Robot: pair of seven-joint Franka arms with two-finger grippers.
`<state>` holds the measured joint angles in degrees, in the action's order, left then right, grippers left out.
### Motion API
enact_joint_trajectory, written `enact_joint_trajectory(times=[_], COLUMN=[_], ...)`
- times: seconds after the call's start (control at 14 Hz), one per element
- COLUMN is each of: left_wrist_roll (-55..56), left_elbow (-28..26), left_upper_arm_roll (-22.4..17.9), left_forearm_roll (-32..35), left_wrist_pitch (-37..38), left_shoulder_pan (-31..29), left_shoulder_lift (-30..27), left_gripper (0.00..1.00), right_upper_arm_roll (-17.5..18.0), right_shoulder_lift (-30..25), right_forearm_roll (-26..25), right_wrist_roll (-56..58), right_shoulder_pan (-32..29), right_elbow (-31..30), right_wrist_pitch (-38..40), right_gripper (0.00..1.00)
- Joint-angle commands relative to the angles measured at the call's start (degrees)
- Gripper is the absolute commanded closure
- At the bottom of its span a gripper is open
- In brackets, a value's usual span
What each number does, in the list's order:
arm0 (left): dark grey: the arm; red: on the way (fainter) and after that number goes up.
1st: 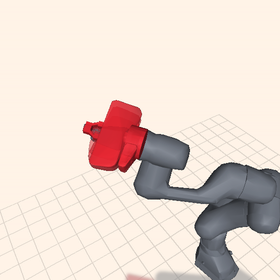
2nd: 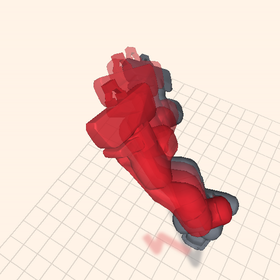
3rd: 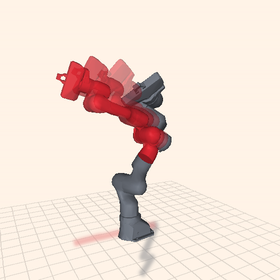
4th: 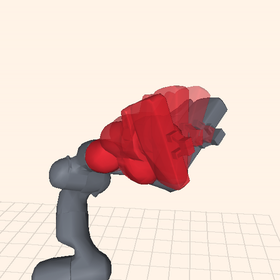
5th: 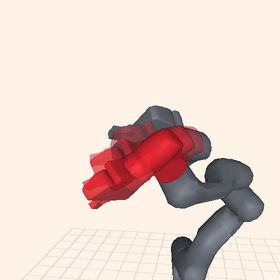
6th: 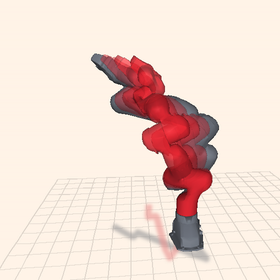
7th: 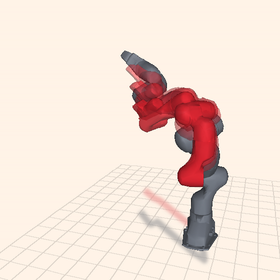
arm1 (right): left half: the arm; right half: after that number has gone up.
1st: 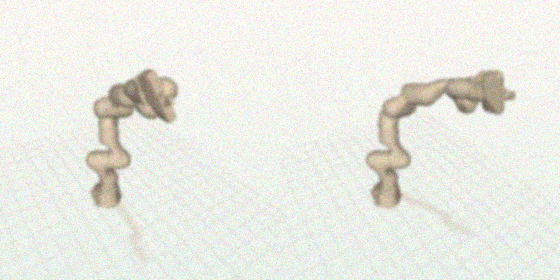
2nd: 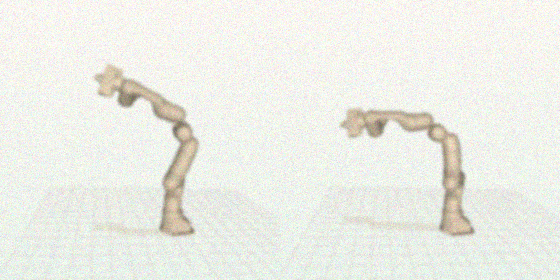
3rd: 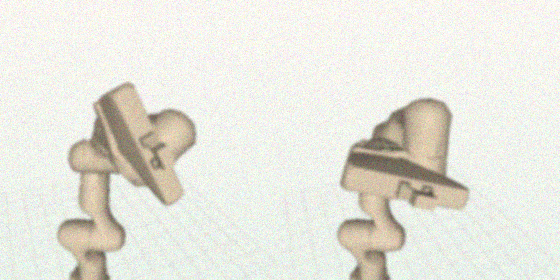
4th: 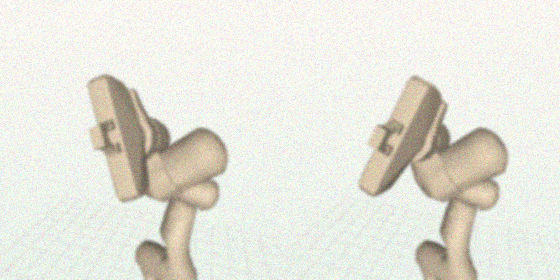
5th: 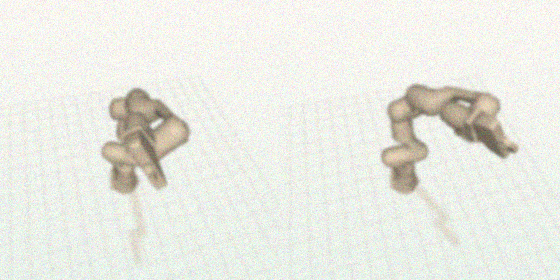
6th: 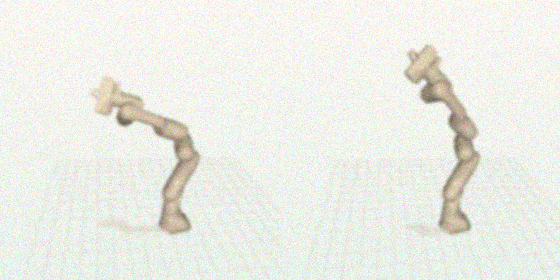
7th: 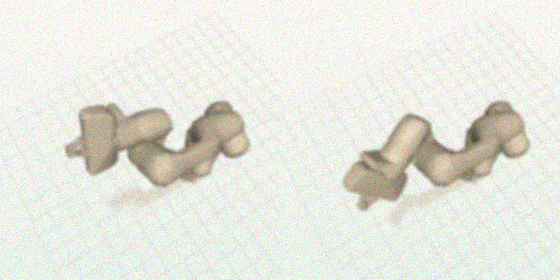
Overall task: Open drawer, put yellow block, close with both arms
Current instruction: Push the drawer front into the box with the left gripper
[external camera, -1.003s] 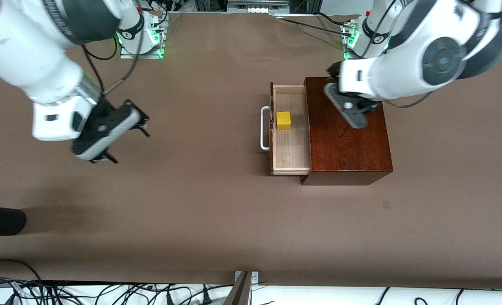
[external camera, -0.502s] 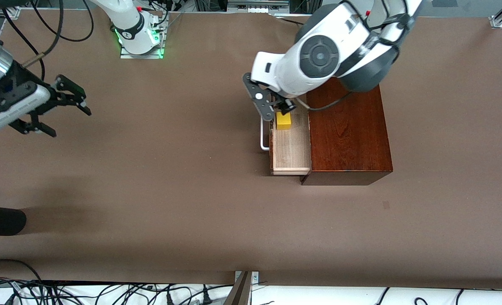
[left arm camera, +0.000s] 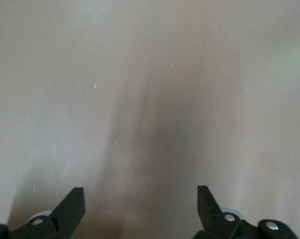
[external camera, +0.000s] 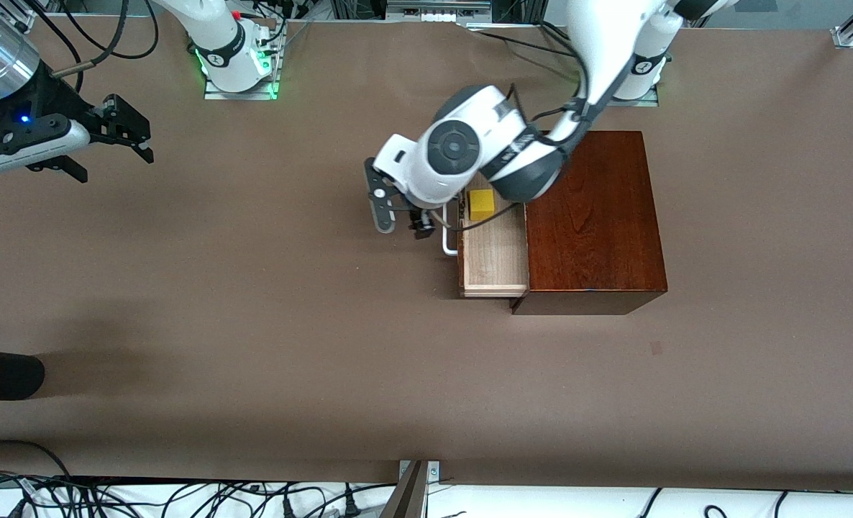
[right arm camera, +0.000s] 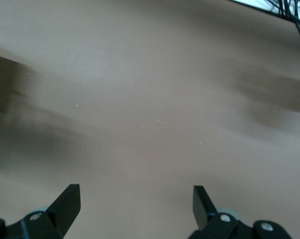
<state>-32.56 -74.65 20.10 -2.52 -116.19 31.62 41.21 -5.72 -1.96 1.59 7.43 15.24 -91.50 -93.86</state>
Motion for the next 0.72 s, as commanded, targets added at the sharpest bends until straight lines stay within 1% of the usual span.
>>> enact_joint_trajectory(times=[0.0, 0.14, 0.29, 0.36, 0.5, 0.64], left_wrist_roll=[-4.9, -6.6, -7.1, -7.3, -7.4, -8.7], left_elbow=[1.4, -1.5, -1.6, -1.6, -1.6, -1.4], left_upper_arm_roll=[-0.3, -0.6, -0.5, -0.4, -0.7, -1.0], left_forearm_roll=[9.3, 12.2, 17.3, 18.6, 18.9, 19.0], left_wrist_pitch=[0.1, 1.3, 8.0, 11.9, 16.9, 21.2], left_shoulder_pan=[4.7, 5.4, 5.3, 4.9, 4.7, 4.0], left_shoulder_lift=[0.4, 0.2, 0.1, 0.1, -0.1, -0.3], left_gripper=[0.00, 0.00, 0.00, 0.00, 0.00, 0.00], right_upper_arm_roll=[0.0, -0.3, -0.3, -0.3, -0.3, -1.5], right_shoulder_lift=[-0.4, 0.2, 0.8, 1.1, 2.0, 2.0], right_forearm_roll=[-0.8, -1.7, -2.5, -2.8, -3.6, -3.6], right_wrist_roll=[-1.4, -1.1, -0.7, -0.6, -0.7, -0.8], right_shoulder_pan=[-1.3, -1.4, -1.4, -1.4, -1.5, -1.5], right_elbow=[-0.9, -0.3, 0.2, 1.3, 2.3, 2.4], right_wrist_pitch=[0.7, 0.0, 0.0, 0.3, 0.3, 0.7], right_gripper=[0.00, 0.00, 0.00, 0.00, 0.00, 0.00])
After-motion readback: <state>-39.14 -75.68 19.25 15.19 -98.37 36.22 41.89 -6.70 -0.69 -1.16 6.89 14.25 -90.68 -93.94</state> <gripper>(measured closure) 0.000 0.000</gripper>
